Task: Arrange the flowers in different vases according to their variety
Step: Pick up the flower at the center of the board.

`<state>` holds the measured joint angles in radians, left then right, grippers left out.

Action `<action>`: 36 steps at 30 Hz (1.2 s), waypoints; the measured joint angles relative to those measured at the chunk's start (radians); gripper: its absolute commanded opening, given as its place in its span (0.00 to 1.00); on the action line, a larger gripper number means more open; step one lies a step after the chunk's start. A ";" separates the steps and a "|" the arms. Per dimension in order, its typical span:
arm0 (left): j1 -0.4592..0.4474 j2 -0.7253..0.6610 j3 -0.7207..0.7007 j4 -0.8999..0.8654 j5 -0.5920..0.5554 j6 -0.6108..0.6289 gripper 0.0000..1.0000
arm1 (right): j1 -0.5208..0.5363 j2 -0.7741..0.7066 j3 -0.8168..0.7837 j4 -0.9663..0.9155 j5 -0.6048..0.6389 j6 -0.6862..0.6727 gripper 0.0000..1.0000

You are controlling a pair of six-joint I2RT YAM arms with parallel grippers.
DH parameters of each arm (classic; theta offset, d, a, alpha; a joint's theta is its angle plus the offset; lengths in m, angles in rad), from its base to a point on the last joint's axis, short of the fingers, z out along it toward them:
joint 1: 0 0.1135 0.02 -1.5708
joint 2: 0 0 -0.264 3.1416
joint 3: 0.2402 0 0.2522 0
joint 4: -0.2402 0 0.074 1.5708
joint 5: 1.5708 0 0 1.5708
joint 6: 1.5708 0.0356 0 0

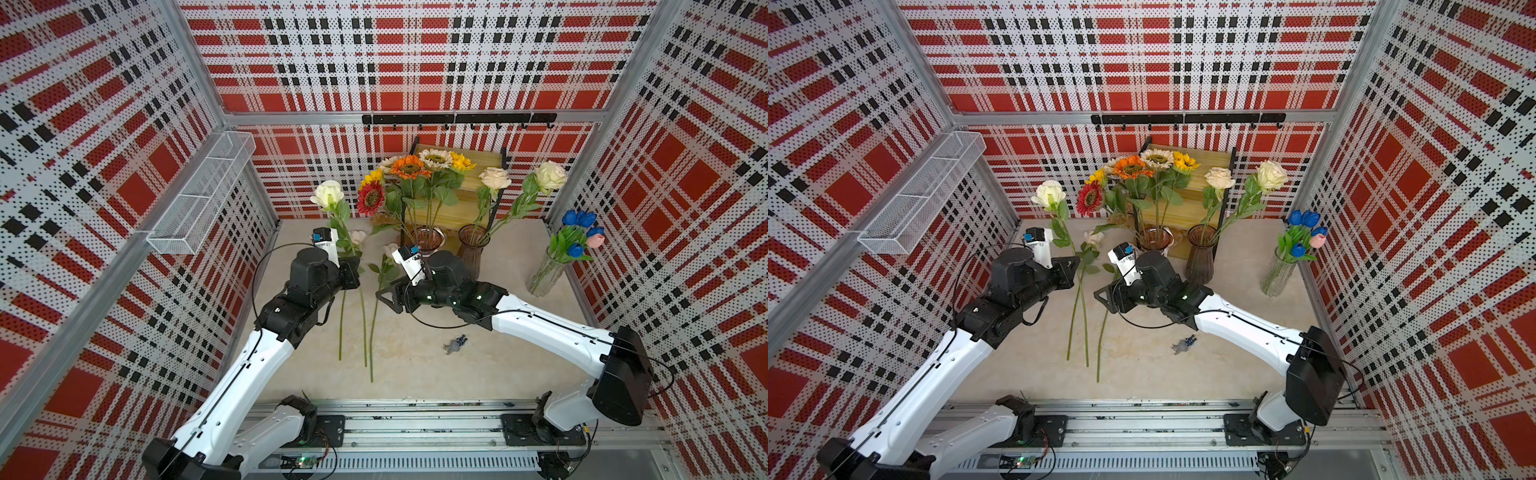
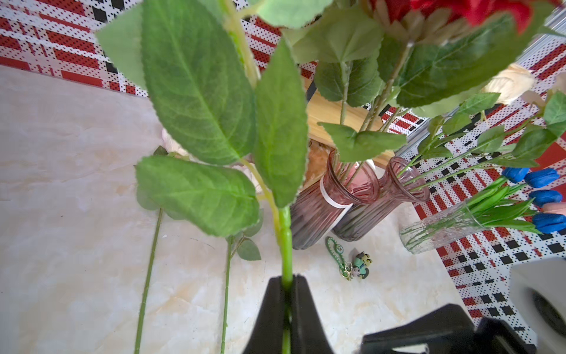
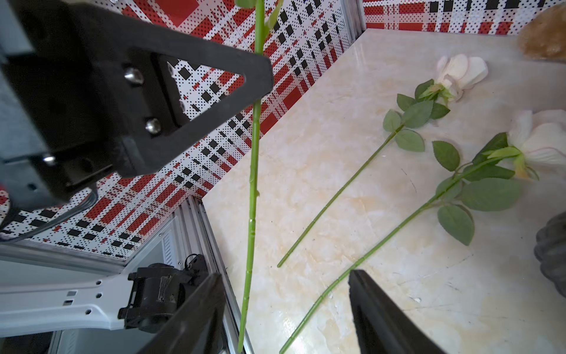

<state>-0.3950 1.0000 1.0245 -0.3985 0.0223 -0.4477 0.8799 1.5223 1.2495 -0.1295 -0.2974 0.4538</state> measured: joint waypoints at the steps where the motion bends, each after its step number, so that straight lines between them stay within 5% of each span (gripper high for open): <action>1: -0.004 -0.004 -0.003 0.004 0.000 -0.001 0.00 | 0.000 0.014 0.016 0.007 -0.005 -0.003 0.69; 17: -0.019 -0.020 -0.048 0.029 -0.010 -0.023 0.00 | -0.003 0.210 0.214 0.053 -0.104 -0.018 0.52; 24: -0.021 -0.027 -0.049 0.044 -0.011 -0.024 0.00 | -0.003 0.283 0.275 0.049 -0.148 -0.018 0.53; 29: -0.021 -0.030 -0.050 0.047 -0.007 -0.024 0.00 | -0.003 0.284 0.277 0.053 -0.161 -0.011 0.30; 33: -0.021 -0.030 -0.054 0.048 -0.005 -0.029 0.41 | -0.003 0.285 0.281 0.061 -0.177 -0.003 0.00; 36: -0.014 -0.034 -0.055 0.051 -0.011 -0.040 0.55 | -0.003 0.285 0.284 0.059 -0.181 0.004 0.00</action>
<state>-0.4091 0.9657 0.9691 -0.3473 0.0113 -0.4873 0.8768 1.8069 1.5337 -0.0708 -0.4786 0.4580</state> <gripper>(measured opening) 0.485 0.076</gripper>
